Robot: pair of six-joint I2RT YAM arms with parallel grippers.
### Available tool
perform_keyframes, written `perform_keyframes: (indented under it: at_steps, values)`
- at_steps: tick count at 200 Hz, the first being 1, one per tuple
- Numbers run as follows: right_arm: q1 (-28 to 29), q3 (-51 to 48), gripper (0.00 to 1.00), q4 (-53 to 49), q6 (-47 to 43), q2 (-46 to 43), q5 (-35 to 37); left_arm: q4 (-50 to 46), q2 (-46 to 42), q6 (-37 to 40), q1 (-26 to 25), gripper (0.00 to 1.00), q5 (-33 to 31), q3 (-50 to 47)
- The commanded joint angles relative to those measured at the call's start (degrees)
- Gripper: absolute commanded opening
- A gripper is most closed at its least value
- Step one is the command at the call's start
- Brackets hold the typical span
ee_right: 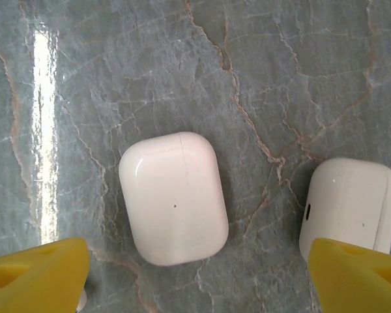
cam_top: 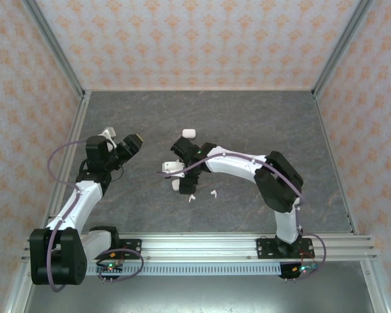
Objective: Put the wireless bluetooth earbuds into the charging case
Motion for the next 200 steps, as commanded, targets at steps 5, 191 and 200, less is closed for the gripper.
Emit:
perform_keyframes:
  at_steps: [5,191,200]
  values:
    - [0.6,3.2,0.82,-1.9,-1.8,2.4,1.2,-1.8,-1.4,0.9,0.6,0.76,-0.2,-0.6]
    - [0.5,1.3,0.4,2.2,2.4,-0.2,4.2,-6.6,-4.9,6.2,1.1,0.77,6.3,2.0]
    - [0.1,0.6,0.4,3.3,3.1,-2.4,3.8,-6.6,-5.5,6.4,1.1,0.76,7.6,2.3]
